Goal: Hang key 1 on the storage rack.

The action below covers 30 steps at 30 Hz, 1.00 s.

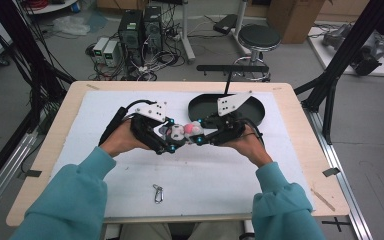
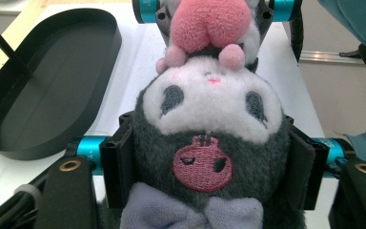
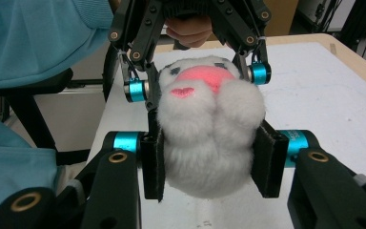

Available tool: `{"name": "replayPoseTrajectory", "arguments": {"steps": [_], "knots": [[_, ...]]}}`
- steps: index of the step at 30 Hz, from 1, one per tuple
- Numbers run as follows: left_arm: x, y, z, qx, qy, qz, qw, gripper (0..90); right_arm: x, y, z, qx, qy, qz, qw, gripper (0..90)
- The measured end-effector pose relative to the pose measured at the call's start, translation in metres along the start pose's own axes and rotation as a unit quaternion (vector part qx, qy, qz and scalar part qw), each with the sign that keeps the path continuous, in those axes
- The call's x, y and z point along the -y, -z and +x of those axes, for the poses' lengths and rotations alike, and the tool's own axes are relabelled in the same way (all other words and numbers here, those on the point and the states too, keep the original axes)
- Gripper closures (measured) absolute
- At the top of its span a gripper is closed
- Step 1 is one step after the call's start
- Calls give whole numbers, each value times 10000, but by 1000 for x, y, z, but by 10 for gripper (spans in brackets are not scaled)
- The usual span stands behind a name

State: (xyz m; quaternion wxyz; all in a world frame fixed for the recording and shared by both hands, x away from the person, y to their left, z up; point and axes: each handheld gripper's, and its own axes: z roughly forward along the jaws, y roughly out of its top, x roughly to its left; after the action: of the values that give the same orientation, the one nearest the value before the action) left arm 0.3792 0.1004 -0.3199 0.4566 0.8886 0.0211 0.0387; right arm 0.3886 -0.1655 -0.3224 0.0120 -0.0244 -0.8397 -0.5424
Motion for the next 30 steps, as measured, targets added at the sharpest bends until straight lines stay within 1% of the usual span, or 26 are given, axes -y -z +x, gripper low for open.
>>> {"name": "replayPoseTrajectory", "arguments": {"steps": [2, 3, 4, 5, 6, 7, 9, 10, 11, 12, 14, 15, 16, 18, 21, 22, 23, 24, 25, 27, 28, 29, 30], "knots": [[0, 0, 0, -26, -33, -22, 10000, 314, 0, 0, 0, 39, 18, 2, 10000, 558], [0, -1, 0, -70, -23, -76, 9999, 291, 0, 1, 1, 24, -28, 11, 10000, 558], [0, -2, -1, -372, 16, -101, 9993, 190, 0, 1, 1, 47, 2, -17, 10000, 558], [-1, -2, -2, -566, 91, -120, 9983, 41, -1, 2, 1, 86, 8, -8, 10000, 558], [0, -1, -1, -531, 177, -170, 9983, 17, 0, 2, 1, 122, 1, -12, 9999, 558], [0, 1, 1, -516, 198, -197, 9983, 17, 0, 3, 1, 122, -21, 3, 9999, 558], [1, 4, 1, -614, 246, -272, 9974, 17, 0, 5, 0, 186, -16, -9, 9998, 558], [1, 5, 2, -555, 242, -305, 9977, 17, 0, 6, 0, 237, -14, -24, 9997, 558], [2, 7, 1, -594, 208, -314, 9975, 17, 0, 8, 1, 257, -39, -21, 9997, 558], [2, 8, 1, -690, 218, -330, 9968, 17, 0, 10, 0, 317, -35, -42, 9995, 558], [4, 12, 0, -783, 279, -429, 9956, 17, 0, 12, -1, 340, -45, -47, 9994, 558], [4, 14, 0, -830, 312, -446, 9951, 17, 1, 14, -1, 415, -57, -50, 9991, 558], [5, 16, 0, -870, 329, -506, 9944, 17, 1, 16, -1, 427, -73, -43, 9991, 558], [9, 21, -1, -922, 312, -629, 9933, 17, 1, 19, -2, 544, -60, -85, 9985, 557], [14, 29, -1, -1026, 358, -666, 9918, 17, 1, 25, -2, 740, -94, -144, 9971, 556], [16, 31, -1, -1089, 366, -680, 9910, 17, 1, 27, -2, 823, -148, -139, 9964, 556], [19, 34, -2, -1141, 387, -689, 9903, 17, 2, 29, -3, 938, -193, -182, 9952, 556], [21, 36, -2, -1187, 429, -731, 9893, 17, 2, 32, -4, 1003, -265, -224, 9944, 556], [24, 40, -3, -1246, 440, -792, 9881, 17, 2, 34, -4, 1116, -274, -261, 9930, 556], [29, 44, -4, -1317, 491, -843, 9865, 17, 3, 39, -5, 1335, -365, -324, 9898, 556], [30, 46, -5, -1348, 503, -842, 9860, 17, 3, 41, -6, 1418, -420, -356, 9884, 556], [33, 49, -5, -1386, 531, -888, 9849, 17, 4, 42, -5, 1458, -487, -368, 9874, 556], [35, 51, -6, -1411, 533, -892, 9845, 17, 4, 44, -6, 1559, -512, -446, 9854, 556]]}}
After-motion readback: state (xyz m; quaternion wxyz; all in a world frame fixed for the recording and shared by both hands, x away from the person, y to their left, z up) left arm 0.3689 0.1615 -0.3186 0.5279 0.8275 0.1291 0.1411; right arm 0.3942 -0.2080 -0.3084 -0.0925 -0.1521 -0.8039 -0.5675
